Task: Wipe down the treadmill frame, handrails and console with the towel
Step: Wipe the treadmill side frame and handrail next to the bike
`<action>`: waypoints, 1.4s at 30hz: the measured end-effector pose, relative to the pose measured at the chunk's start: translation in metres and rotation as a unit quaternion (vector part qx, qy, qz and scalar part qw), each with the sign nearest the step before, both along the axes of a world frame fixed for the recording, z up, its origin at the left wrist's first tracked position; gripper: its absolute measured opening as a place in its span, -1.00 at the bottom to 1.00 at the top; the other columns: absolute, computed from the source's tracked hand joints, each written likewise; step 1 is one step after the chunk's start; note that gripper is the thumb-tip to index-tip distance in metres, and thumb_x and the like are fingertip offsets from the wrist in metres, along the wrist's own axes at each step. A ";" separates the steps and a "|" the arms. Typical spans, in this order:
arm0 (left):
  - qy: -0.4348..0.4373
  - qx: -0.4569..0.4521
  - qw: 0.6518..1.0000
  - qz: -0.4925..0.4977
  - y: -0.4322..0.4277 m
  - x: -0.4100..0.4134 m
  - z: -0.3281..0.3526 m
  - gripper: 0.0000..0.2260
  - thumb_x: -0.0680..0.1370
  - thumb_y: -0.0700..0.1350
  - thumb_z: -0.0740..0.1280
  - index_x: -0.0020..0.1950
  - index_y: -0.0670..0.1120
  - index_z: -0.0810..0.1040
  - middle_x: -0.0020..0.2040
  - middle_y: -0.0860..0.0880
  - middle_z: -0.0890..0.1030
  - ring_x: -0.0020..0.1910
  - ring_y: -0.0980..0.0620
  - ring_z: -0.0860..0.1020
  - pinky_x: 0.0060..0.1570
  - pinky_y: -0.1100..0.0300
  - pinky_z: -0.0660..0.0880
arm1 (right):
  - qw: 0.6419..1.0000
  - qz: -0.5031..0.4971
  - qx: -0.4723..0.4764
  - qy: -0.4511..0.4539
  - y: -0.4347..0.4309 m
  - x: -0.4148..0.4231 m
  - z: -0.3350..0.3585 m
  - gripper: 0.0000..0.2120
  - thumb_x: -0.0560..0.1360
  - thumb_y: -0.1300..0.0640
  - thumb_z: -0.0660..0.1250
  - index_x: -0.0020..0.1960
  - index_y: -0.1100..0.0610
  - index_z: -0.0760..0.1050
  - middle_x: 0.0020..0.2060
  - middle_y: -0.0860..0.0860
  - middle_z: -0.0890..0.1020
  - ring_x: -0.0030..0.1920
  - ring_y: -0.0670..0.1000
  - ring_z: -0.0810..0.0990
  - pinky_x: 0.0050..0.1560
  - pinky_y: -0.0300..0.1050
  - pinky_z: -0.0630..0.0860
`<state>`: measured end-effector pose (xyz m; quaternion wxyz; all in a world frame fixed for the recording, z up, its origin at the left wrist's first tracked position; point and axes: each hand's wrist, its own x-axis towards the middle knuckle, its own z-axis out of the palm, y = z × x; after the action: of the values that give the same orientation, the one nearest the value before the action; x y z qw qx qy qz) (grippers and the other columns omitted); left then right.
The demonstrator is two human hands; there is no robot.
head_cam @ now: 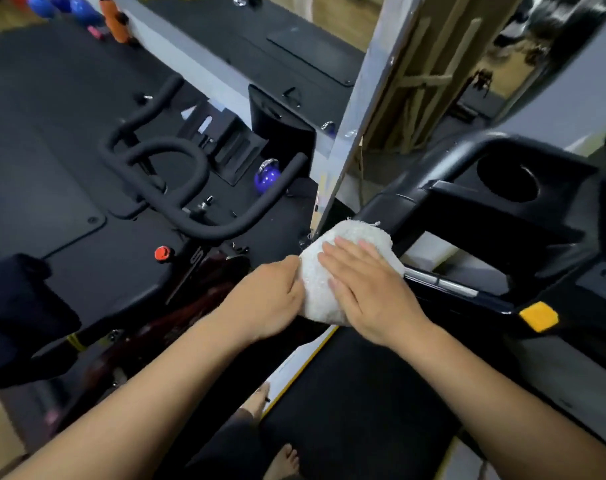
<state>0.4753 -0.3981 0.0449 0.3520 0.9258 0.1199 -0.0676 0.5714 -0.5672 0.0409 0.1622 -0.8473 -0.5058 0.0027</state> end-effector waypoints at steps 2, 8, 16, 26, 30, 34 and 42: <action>-0.026 -0.134 0.990 -0.020 0.013 0.027 -0.011 -0.52 0.47 -0.07 0.08 0.37 -0.04 0.45 0.28 0.18 0.49 0.28 0.07 0.48 0.27 0.29 0.33 | 0.998 0.007 -0.062 -0.007 0.018 0.025 0.010 -0.52 0.58 -0.01 -0.01 0.34 0.12 0.50 0.35 0.02 0.52 0.41 0.04 0.41 0.45 -0.08 0.07; 0.032 -0.365 0.930 -0.022 0.020 0.059 -0.052 -0.61 0.67 0.06 0.06 0.51 0.26 0.28 0.48 0.27 0.35 0.47 0.24 0.29 0.52 0.09 0.16 | 0.959 0.002 -0.283 -0.017 0.066 0.081 0.022 -0.47 0.54 -0.13 -0.08 0.21 0.03 0.57 0.26 -0.04 0.58 0.32 0.00 0.46 0.37 -0.12 0.20; 0.068 -0.392 0.912 -0.099 0.025 0.060 -0.072 -0.41 0.63 0.04 0.00 0.62 -0.08 -0.07 0.63 0.05 -0.08 0.57 0.22 -0.12 0.55 0.20 -0.14 | 0.968 -0.032 -0.248 0.009 0.045 0.036 0.033 -0.57 0.61 0.02 0.02 0.36 0.10 0.48 0.39 -0.01 0.45 0.46 0.07 0.30 0.49 0.18 0.10; 0.064 -0.533 0.839 -0.084 0.021 0.136 -0.118 -0.54 0.71 -0.05 -0.05 0.62 0.04 -0.01 0.62 0.15 -0.07 0.58 0.21 -0.12 0.49 0.36 -0.11 | 0.900 -0.094 -0.425 -0.009 0.093 0.093 0.025 -0.54 0.56 -0.14 0.01 0.30 -0.08 0.54 0.32 -0.14 0.53 0.41 -0.05 0.38 0.48 -0.02 0.07; 0.086 -0.530 0.840 -0.081 0.025 0.147 -0.120 -0.53 0.69 -0.04 -0.04 0.61 0.18 0.04 0.60 0.26 -0.02 0.58 0.17 -0.10 0.50 0.27 0.04 | 0.863 -0.133 -0.487 -0.006 0.109 0.103 0.020 -0.41 0.48 -0.21 -0.10 0.33 -0.11 0.50 0.36 -0.17 0.48 0.44 -0.09 0.31 0.46 -0.11 -0.05; 0.083 -0.499 0.854 -0.117 0.032 0.123 -0.115 -0.53 0.70 -0.07 -0.01 0.61 0.11 0.00 0.61 0.20 -0.07 0.55 0.28 -0.13 0.47 0.31 -0.18 | 0.882 -0.127 -0.453 -0.013 0.108 0.069 0.030 -0.49 0.52 -0.10 0.00 0.34 -0.01 0.52 0.32 -0.08 0.54 0.41 0.00 0.35 0.49 -0.06 -0.02; 0.055 -0.456 0.874 -0.158 0.028 0.108 -0.095 -0.54 0.71 0.08 -0.10 0.57 0.26 -0.21 0.56 0.32 -0.24 0.56 0.12 -0.31 0.56 0.00 -0.24 | 0.956 -0.042 -0.285 0.050 0.053 0.070 0.038 -0.57 0.61 0.01 0.02 0.31 0.12 0.53 0.32 -0.04 0.52 0.42 0.04 0.38 0.43 0.19 0.22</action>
<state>0.5837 -0.3699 -0.0506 0.7128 0.6637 -0.0534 -0.2205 0.6417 -0.5146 0.0790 -0.0609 -0.8775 -0.4392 0.1826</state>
